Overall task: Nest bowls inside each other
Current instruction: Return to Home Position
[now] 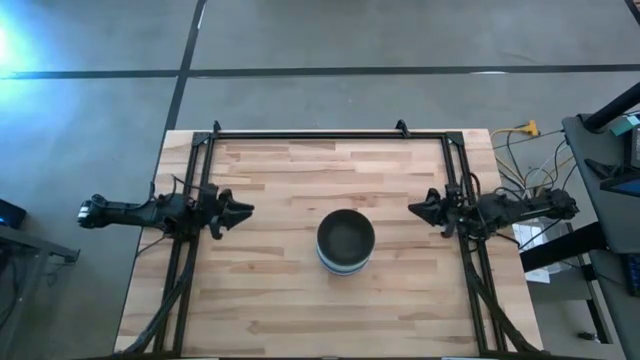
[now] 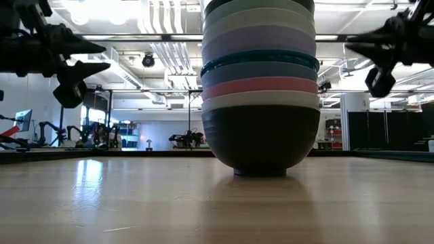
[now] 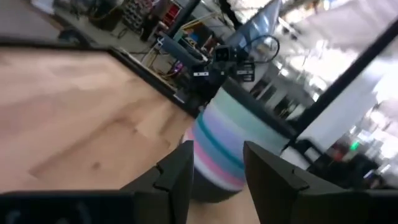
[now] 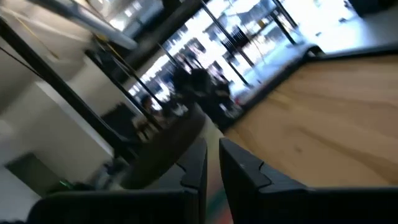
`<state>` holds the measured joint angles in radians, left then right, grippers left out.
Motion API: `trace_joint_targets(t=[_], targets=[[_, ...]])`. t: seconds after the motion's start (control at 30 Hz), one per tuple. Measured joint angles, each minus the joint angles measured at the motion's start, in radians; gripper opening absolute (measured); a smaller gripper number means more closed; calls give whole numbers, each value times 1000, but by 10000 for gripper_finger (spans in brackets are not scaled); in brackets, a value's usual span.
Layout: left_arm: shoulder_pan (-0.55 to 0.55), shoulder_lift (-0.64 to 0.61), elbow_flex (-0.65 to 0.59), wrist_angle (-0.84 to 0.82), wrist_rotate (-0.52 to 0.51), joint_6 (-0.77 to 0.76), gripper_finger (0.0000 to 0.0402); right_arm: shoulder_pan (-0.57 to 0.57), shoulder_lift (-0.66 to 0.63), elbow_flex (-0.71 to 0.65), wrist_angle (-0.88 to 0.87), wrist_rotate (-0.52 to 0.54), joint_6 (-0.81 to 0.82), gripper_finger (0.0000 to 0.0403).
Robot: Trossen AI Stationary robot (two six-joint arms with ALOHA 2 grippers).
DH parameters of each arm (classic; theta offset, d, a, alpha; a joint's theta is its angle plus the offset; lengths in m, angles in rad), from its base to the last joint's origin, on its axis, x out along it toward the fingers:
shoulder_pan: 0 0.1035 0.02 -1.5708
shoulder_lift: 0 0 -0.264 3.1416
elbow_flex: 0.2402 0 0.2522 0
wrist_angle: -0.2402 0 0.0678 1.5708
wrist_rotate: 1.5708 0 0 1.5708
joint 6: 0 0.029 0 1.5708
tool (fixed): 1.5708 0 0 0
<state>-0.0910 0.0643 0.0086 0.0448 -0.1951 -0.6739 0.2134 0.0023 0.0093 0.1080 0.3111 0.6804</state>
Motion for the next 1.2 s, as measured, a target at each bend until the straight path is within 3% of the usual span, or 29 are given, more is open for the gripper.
trace_joint_targets(t=[0.33,1.2], targets=[[0,85,-2,-3,47,368,125,2,34,4,-70,-4,-7,38],[0,193,-4,-2,44,367,125,2,38,4,-70,-4,-7,38]])
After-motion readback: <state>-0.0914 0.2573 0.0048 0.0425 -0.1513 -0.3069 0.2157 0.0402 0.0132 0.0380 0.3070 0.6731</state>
